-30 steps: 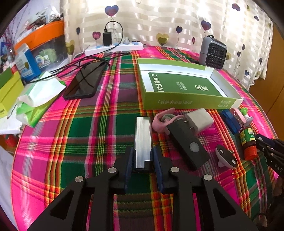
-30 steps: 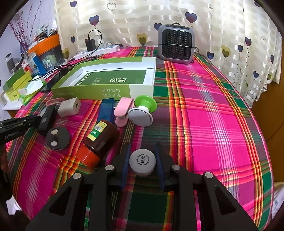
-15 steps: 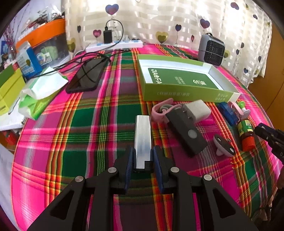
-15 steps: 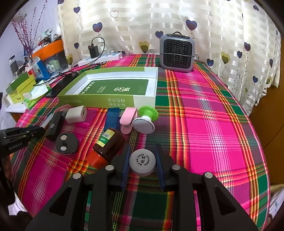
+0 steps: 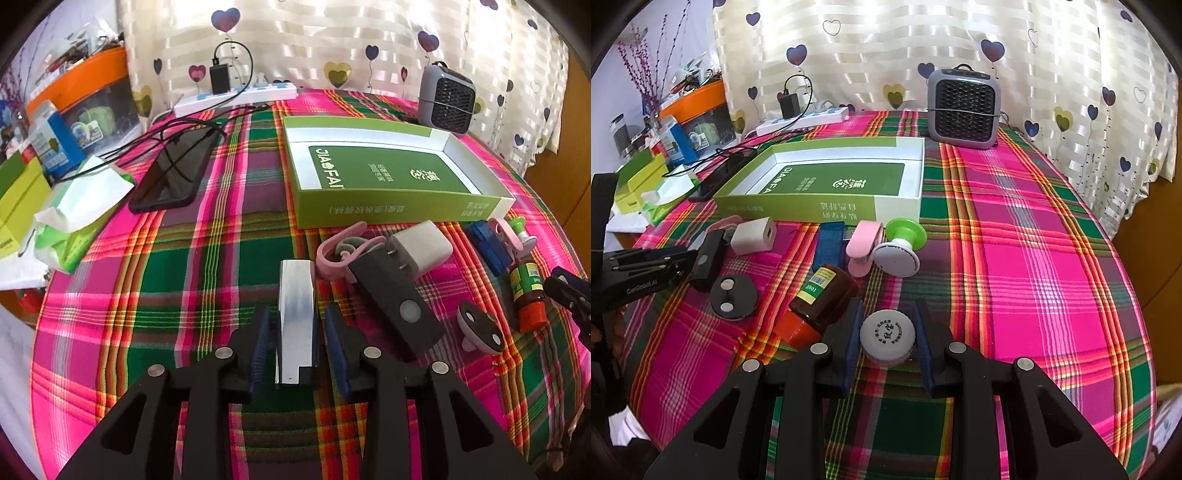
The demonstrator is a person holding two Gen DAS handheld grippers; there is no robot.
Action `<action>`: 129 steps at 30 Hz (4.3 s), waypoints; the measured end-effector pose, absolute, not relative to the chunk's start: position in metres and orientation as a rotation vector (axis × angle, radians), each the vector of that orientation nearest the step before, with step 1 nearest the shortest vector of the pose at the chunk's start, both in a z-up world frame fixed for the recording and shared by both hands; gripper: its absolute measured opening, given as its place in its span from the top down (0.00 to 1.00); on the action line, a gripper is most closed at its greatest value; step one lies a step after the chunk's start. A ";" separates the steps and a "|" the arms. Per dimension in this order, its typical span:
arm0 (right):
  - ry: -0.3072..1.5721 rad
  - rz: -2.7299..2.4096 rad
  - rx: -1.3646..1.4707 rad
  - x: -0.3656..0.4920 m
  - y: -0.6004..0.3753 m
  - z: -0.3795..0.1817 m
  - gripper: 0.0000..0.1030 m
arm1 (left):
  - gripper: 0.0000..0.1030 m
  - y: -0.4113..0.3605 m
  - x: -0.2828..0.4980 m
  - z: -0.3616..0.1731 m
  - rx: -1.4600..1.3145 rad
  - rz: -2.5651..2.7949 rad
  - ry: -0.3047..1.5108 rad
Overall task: Organize rigid objects
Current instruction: 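Carry the silver bar with the left tool while the right tool carries the white container over the green box, then open the left tool to drop the silver bar while the right tool releases the white container into the box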
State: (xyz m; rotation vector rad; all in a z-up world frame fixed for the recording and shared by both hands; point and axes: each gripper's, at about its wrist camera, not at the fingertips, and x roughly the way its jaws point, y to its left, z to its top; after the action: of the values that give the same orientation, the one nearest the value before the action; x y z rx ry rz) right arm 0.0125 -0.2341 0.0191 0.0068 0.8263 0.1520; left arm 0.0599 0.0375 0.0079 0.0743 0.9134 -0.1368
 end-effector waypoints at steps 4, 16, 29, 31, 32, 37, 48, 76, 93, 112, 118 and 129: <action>0.826 0.151 0.007 0.013 -0.233 0.019 0.73 | 0.79 0.038 0.060 0.008 0.072 -0.134 0.913; 0.801 0.168 0.004 0.024 -0.233 0.037 0.73 | 0.79 0.042 0.056 0.043 0.063 -0.167 0.861; 0.781 0.223 -0.008 0.073 -0.227 0.065 0.73 | 0.79 0.026 0.102 0.067 0.024 -0.259 0.856; 0.783 0.227 -0.009 0.083 -0.226 0.067 0.73 | 0.79 0.022 0.113 0.067 0.019 -0.269 0.860; 0.784 0.230 -0.012 0.088 -0.226 0.067 0.73 | 0.79 0.020 0.117 0.068 0.023 -0.273 0.857; 0.793 0.236 -0.029 0.111 -0.223 0.069 0.73 | 0.79 0.012 0.136 0.068 0.033 -0.285 0.852; 0.820 0.246 -0.029 0.152 -0.218 0.067 0.73 | 0.79 0.006 0.176 0.061 0.018 -0.286 0.873; 0.928 0.247 -0.073 0.229 -0.208 0.020 0.73 | 0.79 -0.013 0.226 0.024 0.024 -0.275 0.950; 0.976 0.247 -0.129 0.237 -0.197 0.011 0.72 | 0.79 -0.022 0.227 0.016 0.115 -0.237 0.940; 0.983 0.239 -0.110 0.238 -0.197 0.010 0.60 | 0.75 -0.024 0.227 0.015 0.120 -0.240 0.944; 0.967 0.236 -0.088 0.234 -0.198 0.013 0.49 | 0.66 -0.021 0.223 0.018 0.094 -0.245 0.945; 0.912 0.255 -0.070 0.210 -0.192 0.030 0.48 | 0.63 -0.013 0.197 0.037 0.065 -0.244 0.909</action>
State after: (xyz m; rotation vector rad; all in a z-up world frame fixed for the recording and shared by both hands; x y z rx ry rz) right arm 0.2099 -0.1915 0.0296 -0.0704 0.9121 0.2552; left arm 0.1974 -0.0128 0.0370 0.0655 0.9086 -0.2436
